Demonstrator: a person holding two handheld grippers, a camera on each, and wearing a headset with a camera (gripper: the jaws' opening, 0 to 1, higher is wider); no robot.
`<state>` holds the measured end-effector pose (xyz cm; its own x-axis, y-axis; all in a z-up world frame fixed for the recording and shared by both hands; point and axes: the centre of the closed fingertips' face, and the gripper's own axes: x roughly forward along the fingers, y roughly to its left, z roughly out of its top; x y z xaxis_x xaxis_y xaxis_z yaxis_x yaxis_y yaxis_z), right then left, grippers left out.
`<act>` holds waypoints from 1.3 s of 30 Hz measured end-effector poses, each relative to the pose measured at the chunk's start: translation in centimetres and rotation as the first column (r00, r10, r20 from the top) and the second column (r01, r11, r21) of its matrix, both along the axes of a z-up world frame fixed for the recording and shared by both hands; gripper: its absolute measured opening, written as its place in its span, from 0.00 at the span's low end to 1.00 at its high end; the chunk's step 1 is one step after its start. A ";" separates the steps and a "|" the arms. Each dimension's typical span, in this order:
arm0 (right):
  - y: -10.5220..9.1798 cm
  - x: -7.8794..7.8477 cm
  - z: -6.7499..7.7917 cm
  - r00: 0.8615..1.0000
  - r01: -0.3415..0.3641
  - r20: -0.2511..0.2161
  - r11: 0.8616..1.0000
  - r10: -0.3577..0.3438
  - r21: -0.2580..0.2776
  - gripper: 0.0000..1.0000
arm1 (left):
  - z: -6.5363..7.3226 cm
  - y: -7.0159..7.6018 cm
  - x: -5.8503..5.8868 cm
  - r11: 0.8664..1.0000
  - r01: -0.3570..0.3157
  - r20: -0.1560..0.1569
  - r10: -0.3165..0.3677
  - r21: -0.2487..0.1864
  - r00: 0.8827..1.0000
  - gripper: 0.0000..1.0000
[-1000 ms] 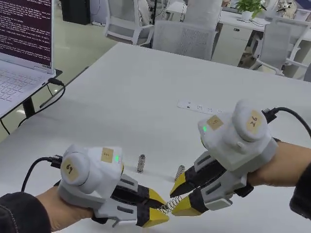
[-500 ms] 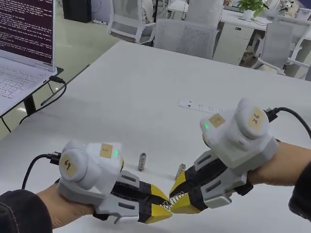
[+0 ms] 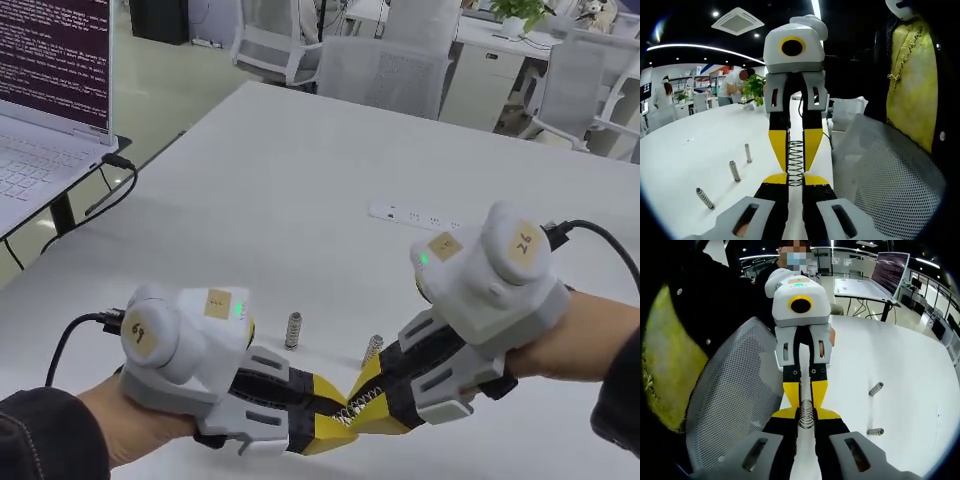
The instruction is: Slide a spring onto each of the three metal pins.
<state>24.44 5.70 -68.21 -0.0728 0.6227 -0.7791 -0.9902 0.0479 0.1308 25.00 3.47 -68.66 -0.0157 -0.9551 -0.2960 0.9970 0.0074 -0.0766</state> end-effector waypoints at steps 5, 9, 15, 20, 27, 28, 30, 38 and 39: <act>0.0 0.1 0.0 1.000 0.004 -0.002 1.000 -0.004 0.000 0.09 | 0.0 -0.1 0.0 1.000 0.000 0.000 0.000 0.000 1.000 0.01; -0.1 0.1 0.0 1.000 0.003 -0.006 1.000 -0.003 -0.006 0.09 | 0.0 -0.1 0.0 1.000 0.002 0.000 -0.002 -0.001 1.000 0.01; -0.2 0.1 -0.2 1.000 -0.002 -0.004 1.000 0.002 -0.026 0.08 | -0.1 -0.3 0.0 1.000 0.002 0.008 -0.002 0.001 1.000 0.01; -0.3 0.2 -0.2 1.000 -0.004 0.001 0.999 0.004 -0.046 0.08 | -0.1 -0.4 0.1 1.000 -0.003 0.015 0.003 -0.001 1.000 0.02; -0.3 0.2 -0.5 1.000 -0.019 0.010 0.997 0.020 -0.075 0.08 | -0.3 -0.5 0.1 1.000 -0.006 0.024 0.006 0.007 1.000 0.03; -0.4 0.2 -0.5 1.000 -0.020 0.013 0.997 0.021 -0.080 0.08 | -0.3 -0.5 0.1 1.000 -0.008 0.024 0.008 0.007 1.000 0.04; -0.5 0.3 -0.6 1.000 -0.021 0.016 0.996 0.022 -0.087 0.08 | -0.3 -0.5 0.2 1.000 -0.013 0.019 0.012 0.007 1.000 0.07; -1.0 0.5 -0.7 1.000 -0.013 0.020 0.995 0.015 -0.102 0.08 | -0.6 -0.3 0.2 1.000 -0.023 0.014 0.022 0.019 1.000 0.18; -1.0 0.5 -0.7 1.000 -0.013 0.021 0.995 0.015 -0.104 0.08 | -0.6 -0.3 0.2 0.999 -0.029 0.010 0.029 0.017 1.000 0.21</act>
<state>24.91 4.68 -68.88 -0.0634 0.5374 -0.8409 -0.9934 0.0466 0.1047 25.21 3.21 -69.29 0.0149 -0.9500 -0.3120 0.9971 0.0374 -0.0661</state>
